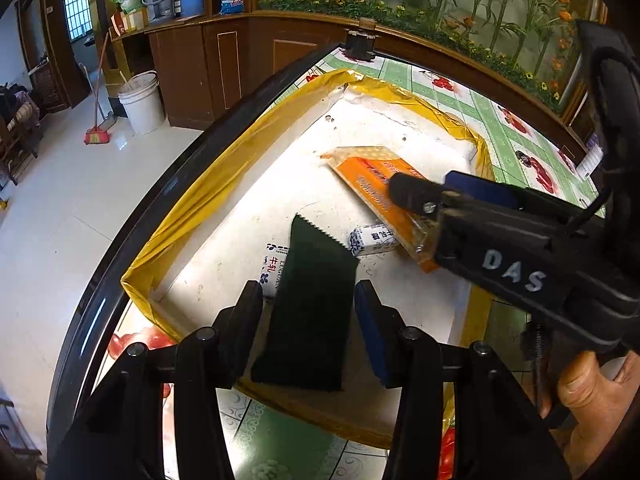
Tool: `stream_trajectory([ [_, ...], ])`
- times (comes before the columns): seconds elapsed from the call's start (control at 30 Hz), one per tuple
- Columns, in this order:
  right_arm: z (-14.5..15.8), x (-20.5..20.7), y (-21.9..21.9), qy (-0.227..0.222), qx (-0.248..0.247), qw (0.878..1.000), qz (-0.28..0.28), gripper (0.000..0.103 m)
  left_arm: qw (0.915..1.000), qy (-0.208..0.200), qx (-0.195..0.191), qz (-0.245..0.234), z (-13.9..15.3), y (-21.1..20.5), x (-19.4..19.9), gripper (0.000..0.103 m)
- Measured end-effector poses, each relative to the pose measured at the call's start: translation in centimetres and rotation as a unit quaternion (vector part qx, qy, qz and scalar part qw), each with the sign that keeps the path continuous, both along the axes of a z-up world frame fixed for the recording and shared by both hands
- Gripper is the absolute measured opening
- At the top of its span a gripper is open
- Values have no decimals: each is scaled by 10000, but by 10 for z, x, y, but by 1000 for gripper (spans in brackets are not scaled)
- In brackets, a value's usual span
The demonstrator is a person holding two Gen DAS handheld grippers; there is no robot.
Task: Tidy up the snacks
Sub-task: 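Release the cracker pack from the right tool while the left drops the green packet in the tray, then grasp the large yellow bag with the left tool while the right grasps a white candy box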
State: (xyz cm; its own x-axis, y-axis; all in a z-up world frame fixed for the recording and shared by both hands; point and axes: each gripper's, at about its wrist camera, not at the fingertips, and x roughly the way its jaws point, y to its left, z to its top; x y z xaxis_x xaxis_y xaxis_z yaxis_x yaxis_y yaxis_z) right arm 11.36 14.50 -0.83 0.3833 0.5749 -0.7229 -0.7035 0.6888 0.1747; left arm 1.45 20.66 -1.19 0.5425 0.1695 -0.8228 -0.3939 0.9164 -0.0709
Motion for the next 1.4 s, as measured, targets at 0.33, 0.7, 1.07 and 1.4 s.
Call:
stream_trajectory([
  [0.33,30,-18,-75,-160,394,9979,-484,64,9999,-130,19,-9,11,-19,-8,73],
  [0.7,21,-63,-222,-70,650,9849,-1600,65,9949,-262,76,-969,23,-101,-7,73],
  [1.07,-3,-94,-341,44,460,9647,-2593,69,9804,16,-203,-1960,10,-185,3,73],
  [1.4,-21,-93,-362,165,343,9634,-2654,69,9735,93,-241,-2270,5,-213,16,73],
])
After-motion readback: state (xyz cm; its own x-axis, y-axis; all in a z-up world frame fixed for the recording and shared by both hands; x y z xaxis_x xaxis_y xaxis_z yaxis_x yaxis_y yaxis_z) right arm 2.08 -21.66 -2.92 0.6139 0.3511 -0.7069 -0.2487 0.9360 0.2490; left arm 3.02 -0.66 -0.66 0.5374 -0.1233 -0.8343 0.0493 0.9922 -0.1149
